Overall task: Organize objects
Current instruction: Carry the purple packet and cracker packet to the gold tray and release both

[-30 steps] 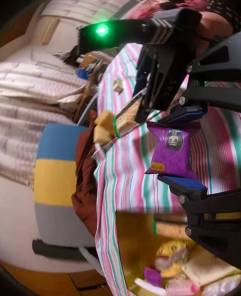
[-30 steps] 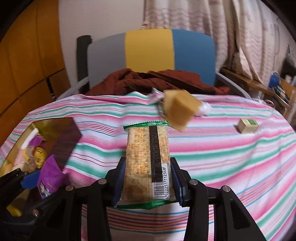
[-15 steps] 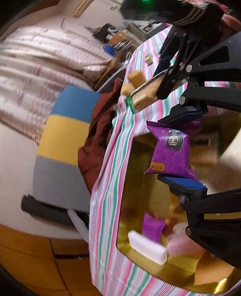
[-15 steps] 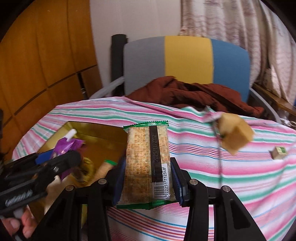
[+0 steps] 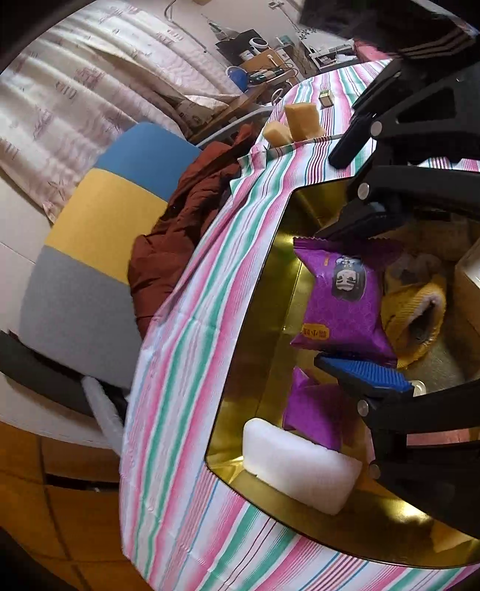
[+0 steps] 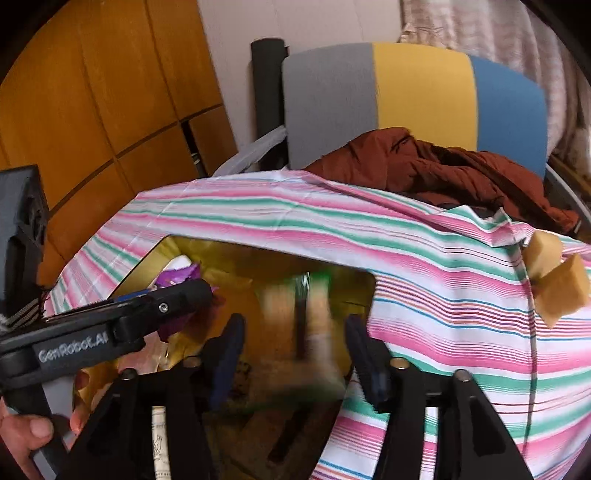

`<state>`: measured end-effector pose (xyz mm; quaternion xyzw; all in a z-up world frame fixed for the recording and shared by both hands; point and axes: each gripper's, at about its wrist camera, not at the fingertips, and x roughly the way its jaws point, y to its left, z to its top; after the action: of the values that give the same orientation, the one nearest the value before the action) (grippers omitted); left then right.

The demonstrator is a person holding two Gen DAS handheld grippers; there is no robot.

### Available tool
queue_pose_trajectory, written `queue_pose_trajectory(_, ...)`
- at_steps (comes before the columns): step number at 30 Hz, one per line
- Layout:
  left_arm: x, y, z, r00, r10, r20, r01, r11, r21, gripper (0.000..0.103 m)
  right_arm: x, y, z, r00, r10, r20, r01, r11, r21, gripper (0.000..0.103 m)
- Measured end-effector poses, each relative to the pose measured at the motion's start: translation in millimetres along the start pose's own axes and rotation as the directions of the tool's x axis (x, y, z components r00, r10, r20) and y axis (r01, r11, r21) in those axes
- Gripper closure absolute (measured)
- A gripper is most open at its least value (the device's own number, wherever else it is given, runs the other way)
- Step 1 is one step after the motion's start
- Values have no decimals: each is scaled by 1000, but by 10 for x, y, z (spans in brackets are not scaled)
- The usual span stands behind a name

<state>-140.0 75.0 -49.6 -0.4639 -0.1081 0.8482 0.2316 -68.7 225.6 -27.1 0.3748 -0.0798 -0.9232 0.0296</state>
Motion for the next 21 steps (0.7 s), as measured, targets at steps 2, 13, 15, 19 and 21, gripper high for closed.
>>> queue_pose_trajectory(2,-7,20,38,1000,6,7,-6,1000,-20,34,-99,-44,-19,1000,1,28,-1,1000,15,36)
queue_pose_trajectory(13,-225,-10,14,992,86,97,-79,994,-71,21,-508,-500,-246,994,-55,96,43,992,118,29)
queue_pose_trajectory(15,-257,-96,-29,992,76,97,-70,996,-61,21,-520,-600,-287,994,-65,89,52,989,140,29)
queue_pose_trajectory(19,-282,-377,-148,996,12,84,-12,1000,-2,21,-545,-816,-388,994,-86,67,72,981,181,29)
queue_pose_trajectory(21,-268,-522,-199,997,-14,71,12,999,36,21,-569,-922,-437,993,-97,60,84,977,196,29)
